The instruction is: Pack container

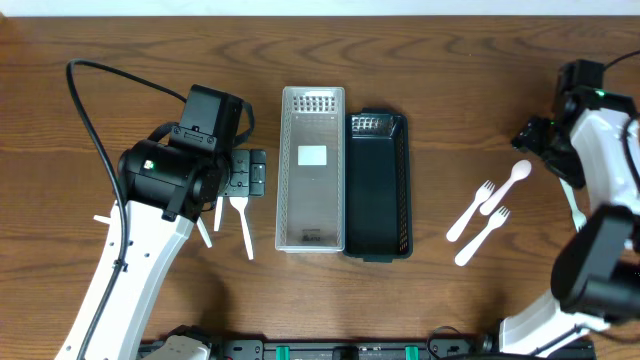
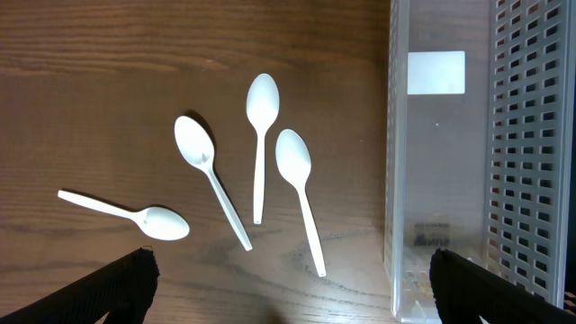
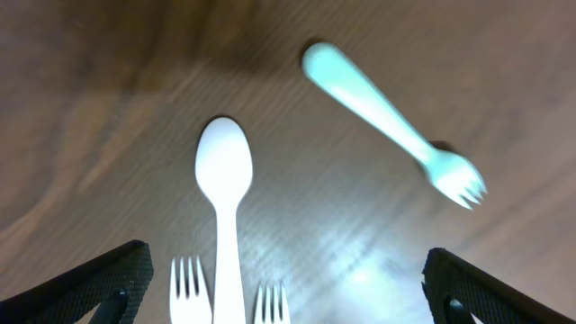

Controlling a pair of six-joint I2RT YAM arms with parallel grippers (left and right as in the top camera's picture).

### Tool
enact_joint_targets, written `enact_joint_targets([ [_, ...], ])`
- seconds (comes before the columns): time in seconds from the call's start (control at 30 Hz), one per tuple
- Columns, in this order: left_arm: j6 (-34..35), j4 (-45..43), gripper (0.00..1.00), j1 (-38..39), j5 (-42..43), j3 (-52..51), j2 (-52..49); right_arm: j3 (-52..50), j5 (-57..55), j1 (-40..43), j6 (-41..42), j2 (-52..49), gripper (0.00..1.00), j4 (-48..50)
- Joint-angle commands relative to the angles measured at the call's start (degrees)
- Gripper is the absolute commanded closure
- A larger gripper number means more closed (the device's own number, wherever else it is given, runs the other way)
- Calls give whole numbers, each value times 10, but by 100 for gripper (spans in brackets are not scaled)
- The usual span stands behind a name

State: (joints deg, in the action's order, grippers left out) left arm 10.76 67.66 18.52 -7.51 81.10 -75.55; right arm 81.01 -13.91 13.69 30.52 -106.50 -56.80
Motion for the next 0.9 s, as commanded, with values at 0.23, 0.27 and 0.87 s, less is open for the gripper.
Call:
enact_joint_targets([
  [0.23, 10, 2, 2, -2, -7, 4, 0, -2, 65, 4, -58, -90, 1, 57],
  [0.27, 10, 2, 2, -2, -7, 4, 0, -2, 68, 4, -63, -94, 1, 61],
  [0.87, 10, 2, 2, -2, -7, 4, 0, -2, 73, 4, -79, -128, 20, 91],
])
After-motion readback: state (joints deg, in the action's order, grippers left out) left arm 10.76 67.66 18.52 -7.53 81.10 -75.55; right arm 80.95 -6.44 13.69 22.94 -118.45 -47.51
